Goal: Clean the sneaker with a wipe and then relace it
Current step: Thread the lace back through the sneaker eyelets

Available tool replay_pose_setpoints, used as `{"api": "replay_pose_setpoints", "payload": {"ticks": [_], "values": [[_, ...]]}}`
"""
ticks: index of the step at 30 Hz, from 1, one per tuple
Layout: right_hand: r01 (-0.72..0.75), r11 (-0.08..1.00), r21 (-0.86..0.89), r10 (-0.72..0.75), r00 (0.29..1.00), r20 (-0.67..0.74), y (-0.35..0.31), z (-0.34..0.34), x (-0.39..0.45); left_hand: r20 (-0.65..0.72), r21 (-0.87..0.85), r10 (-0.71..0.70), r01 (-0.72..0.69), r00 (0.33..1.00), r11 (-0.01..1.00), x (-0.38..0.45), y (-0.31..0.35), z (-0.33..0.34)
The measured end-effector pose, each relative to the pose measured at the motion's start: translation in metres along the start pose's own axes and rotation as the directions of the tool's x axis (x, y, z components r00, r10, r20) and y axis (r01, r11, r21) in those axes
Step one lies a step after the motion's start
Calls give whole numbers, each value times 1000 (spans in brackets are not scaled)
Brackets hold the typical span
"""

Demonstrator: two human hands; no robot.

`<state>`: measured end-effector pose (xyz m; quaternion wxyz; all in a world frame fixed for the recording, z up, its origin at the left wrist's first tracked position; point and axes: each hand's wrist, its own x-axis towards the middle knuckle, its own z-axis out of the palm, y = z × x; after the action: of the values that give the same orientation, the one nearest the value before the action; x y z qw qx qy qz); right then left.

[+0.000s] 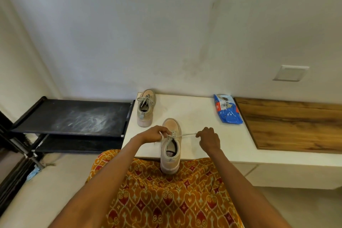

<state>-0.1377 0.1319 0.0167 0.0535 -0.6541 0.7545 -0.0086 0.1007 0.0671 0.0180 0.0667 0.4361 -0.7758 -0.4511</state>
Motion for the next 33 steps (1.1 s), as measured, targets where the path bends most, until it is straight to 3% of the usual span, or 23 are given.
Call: {"api": "replay_pose_setpoints", "payload": {"ticks": [5, 8, 10, 12, 16, 25, 29, 31, 33], "values": [[85, 917, 390, -53, 994, -91, -23, 0, 0, 108, 7, -28, 28, 994, 1000, 2, 10, -7], [155, 805, 572, -224, 973, 52, -43, -4, -2, -5, 197, 24, -22, 1000, 980, 9, 4, -7], [150, 836, 527, -254, 959, 129, -52, -2, -4, -45, 280, 45, -30, 998, 960, 13, 3, -3], [124, 867, 483, -191, 977, 92, -57, 0, -5, -59, 228, 64, -49, 996, 972, 13, 4, 2], [88, 823, 561, -138, 989, 48, -55, -3, -2, -56, 54, 12, -9, 998, 998, 11, 6, 6], [230, 914, 333, -184, 969, -166, -51, -8, -6, 160, -104, -97, 114, 982, 988, 5, 9, -11], [181, 889, 421, -153, 983, -100, -47, -7, -5, 210, -195, -111, 153, 971, 969, 2, -2, -9], [49, 760, 648, -82, 996, 20, -47, -15, -3, 219, -191, -115, 158, 969, 969, 0, -2, -6], [-152, 397, 905, 32, 988, 152, -47, -26, 1, 178, -142, -97, 123, 979, 982, 1, 0, -3]]}}
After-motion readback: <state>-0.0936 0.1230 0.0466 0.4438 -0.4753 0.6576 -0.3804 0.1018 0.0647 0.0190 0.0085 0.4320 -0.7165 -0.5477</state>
